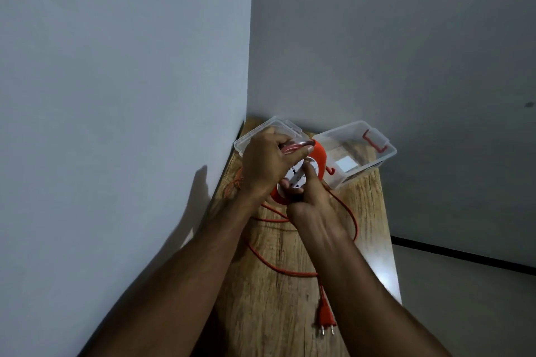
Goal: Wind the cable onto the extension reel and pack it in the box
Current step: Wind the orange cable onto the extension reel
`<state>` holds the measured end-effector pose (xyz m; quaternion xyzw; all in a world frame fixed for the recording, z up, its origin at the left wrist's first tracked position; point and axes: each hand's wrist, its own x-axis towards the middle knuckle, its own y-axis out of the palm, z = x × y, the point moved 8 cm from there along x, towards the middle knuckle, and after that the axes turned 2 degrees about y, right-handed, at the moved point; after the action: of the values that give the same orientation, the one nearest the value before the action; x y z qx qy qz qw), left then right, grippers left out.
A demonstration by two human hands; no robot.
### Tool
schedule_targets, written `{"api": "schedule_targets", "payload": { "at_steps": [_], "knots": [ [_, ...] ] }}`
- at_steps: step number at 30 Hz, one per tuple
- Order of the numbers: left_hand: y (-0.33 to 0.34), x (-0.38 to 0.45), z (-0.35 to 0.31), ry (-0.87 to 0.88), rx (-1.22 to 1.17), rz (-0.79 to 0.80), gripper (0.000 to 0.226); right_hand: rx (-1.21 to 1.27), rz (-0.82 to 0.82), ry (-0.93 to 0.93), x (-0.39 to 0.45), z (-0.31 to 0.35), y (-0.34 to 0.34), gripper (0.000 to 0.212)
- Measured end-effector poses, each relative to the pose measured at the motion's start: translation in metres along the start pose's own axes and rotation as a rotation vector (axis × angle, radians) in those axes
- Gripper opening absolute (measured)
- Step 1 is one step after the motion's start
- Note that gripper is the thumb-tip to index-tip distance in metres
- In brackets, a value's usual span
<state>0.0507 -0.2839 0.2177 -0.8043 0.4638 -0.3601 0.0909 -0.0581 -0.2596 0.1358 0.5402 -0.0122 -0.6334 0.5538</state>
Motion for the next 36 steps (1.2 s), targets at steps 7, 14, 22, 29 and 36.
{"api": "schedule_targets", "payload": {
  "at_steps": [7, 14, 22, 29, 36],
  "knots": [
    [-0.006, 0.002, 0.023, -0.100, -0.071, -0.016, 0.035, -0.260, -0.081, -0.167, -0.013, 0.017, -0.025, 0.033],
    [0.000, 0.002, 0.027, -0.149, -0.104, 0.010, 0.034, -1.574, -0.185, -1.338, -0.051, 0.047, 0.007, 0.051],
    [0.003, 0.001, 0.024, -0.164, -0.112, 0.051, 0.031, -1.656, -0.069, -1.319, -0.025, 0.041, 0.012, 0.067],
    [0.003, -0.003, 0.017, -0.128, -0.089, 0.069, 0.034, -1.319, -0.028, -1.247, -0.019, 0.053, 0.002, 0.051],
    [0.007, -0.009, 0.009, -0.065, 0.033, -0.029, 0.056, -0.396, -0.215, -0.306, 0.028, 0.021, -0.034, 0.047]
  ]
}}
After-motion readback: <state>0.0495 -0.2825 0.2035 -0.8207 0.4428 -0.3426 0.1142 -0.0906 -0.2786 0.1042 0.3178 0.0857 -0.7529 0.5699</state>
